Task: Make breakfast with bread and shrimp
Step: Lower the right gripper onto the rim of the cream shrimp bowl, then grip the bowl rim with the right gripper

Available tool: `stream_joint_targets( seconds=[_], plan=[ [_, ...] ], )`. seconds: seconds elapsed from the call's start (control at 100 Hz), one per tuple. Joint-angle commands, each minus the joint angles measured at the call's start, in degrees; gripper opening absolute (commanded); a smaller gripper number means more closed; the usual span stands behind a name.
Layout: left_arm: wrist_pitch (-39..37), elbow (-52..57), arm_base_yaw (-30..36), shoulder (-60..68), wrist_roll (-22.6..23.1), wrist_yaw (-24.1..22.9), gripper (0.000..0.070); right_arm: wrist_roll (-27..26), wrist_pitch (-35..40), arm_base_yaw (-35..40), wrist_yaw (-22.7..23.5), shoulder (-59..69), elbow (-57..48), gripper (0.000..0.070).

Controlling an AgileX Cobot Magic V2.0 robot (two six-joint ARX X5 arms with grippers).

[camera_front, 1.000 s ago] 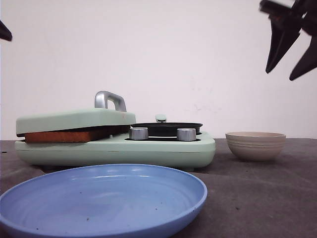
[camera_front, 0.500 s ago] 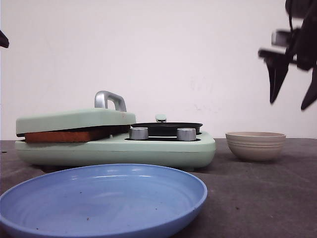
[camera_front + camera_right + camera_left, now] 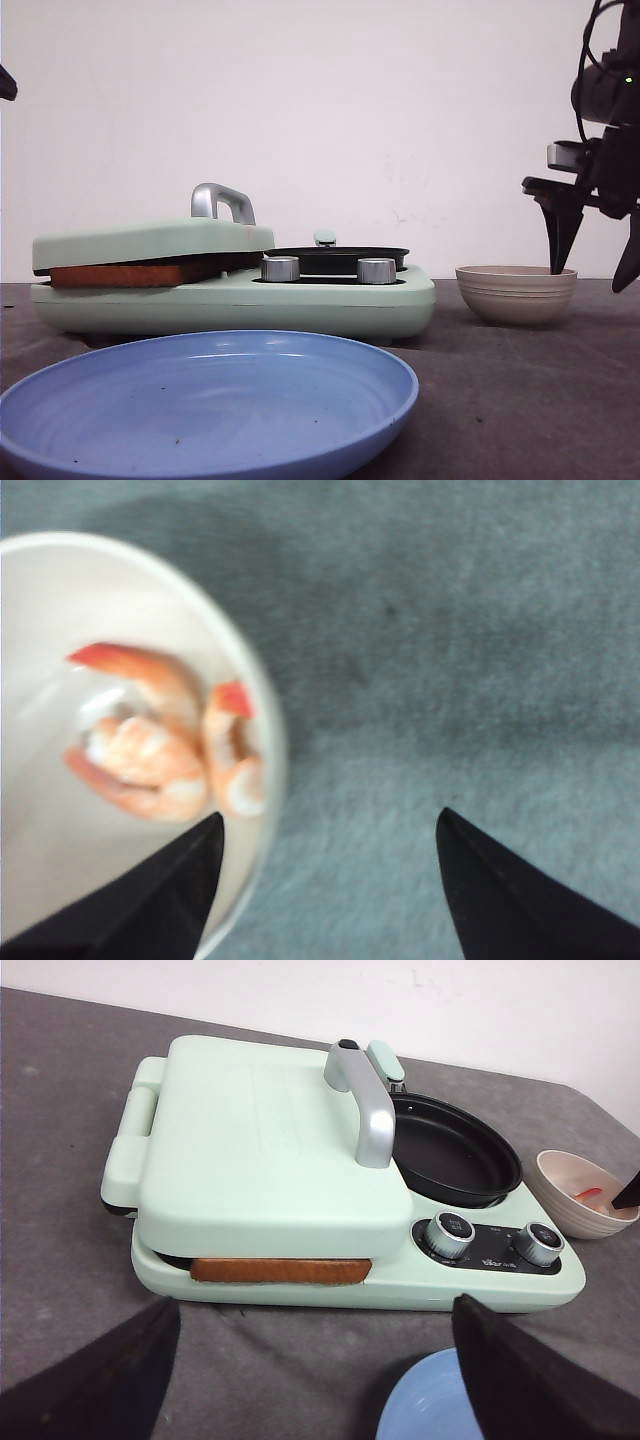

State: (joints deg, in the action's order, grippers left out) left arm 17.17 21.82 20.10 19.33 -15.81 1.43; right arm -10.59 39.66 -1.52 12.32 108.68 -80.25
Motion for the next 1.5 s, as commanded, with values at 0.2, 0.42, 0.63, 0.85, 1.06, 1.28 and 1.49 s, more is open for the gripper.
stream_joint_targets(
  seconds=[0.2,0.42,0.63,0.85,1.06,1.28,1.49],
  plan=[
    [-0.4,0.6,0.2,0.0,1.7,0.0,0.0470,0.9,-2.3,0.3,1.4,3.3,-1.2,0.0397],
    [-0.4,0.6,0.2,0.0,1.7,0.0,0.0470,0.9,-3.9,1.0,1.2,3.4,-1.2,0.0366],
    [-0.4,0.6,0.2,0.0,1.7,-0.1,0.0470,0.8,-2.8,1.5,1.5,5.4,-1.2,0.0363],
    [-0.4,0.6,0.2,0.0,1.7,-0.1,0.0470,0.8,-3.0,2.7,1.7,7.8,-1.2,0.0362],
    [-0.4,0.6,0.2,0.0,1.7,-0.1,0.0470,0.3,-5.0,4.4,1.7,8.0,-1.2,0.0339],
    [-0.4,0.6,0.2,0.0,1.7,-0.2,0.0470,-0.1,-5.9,5.7,1.7,8.0,-1.2,0.0063],
    [-0.4,0.6,0.2,0.0,1.6,-0.2,0.0470,-1.2,-6.2,5.9,1.6,8.0,-1.2,0.0000]
  ],
)
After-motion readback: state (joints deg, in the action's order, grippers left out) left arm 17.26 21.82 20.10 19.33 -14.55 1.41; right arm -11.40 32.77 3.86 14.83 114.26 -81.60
